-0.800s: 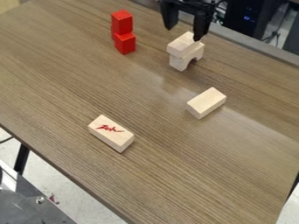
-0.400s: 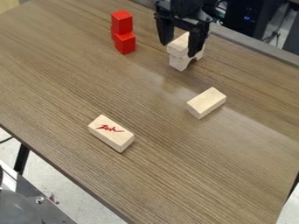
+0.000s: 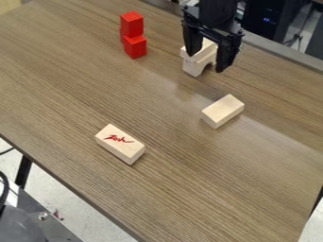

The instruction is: Put one block on top of the arch

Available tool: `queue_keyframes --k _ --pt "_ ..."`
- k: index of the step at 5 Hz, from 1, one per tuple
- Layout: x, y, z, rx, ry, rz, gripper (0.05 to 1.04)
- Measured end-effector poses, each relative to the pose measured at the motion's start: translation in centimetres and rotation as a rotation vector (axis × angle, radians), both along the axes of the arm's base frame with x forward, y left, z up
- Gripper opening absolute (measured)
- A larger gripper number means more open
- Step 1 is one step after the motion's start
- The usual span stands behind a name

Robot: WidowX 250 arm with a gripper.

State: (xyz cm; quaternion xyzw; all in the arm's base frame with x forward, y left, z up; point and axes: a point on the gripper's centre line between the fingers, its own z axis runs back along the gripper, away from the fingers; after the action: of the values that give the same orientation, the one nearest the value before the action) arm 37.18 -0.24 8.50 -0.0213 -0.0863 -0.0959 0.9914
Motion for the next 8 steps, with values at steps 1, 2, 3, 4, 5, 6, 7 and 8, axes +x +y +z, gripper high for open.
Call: queue_keyframes --k 1,2,3,4,5,6,7,8 --pt "-0.5 -1.3 -0.3 0.006 -0.013 -0.049 0.999" --pt "-1.0 -2.6 -1.0 0.012 -0.012 -0.097 0.999" --pt "-1.3 -3.3 -1.7 0.016 -0.020 -0.126 0.999" --pt "-1.5 -3.7 -2.1 0.016 -0.025 -0.134 0.999" --pt "-1.8 -4.2 -2.5 0.007 -0.026 -0.138 0.999" --pt "-2.0 -4.3 -2.9 0.000 -0.031 -0.135 0.999" --pt "-2.1 -4.4 -3.3 -0.001 -0.039 -0.125 0.999" --pt "-2.1 -4.4 -3.6 -0.002 -0.051 -0.113 0.999"
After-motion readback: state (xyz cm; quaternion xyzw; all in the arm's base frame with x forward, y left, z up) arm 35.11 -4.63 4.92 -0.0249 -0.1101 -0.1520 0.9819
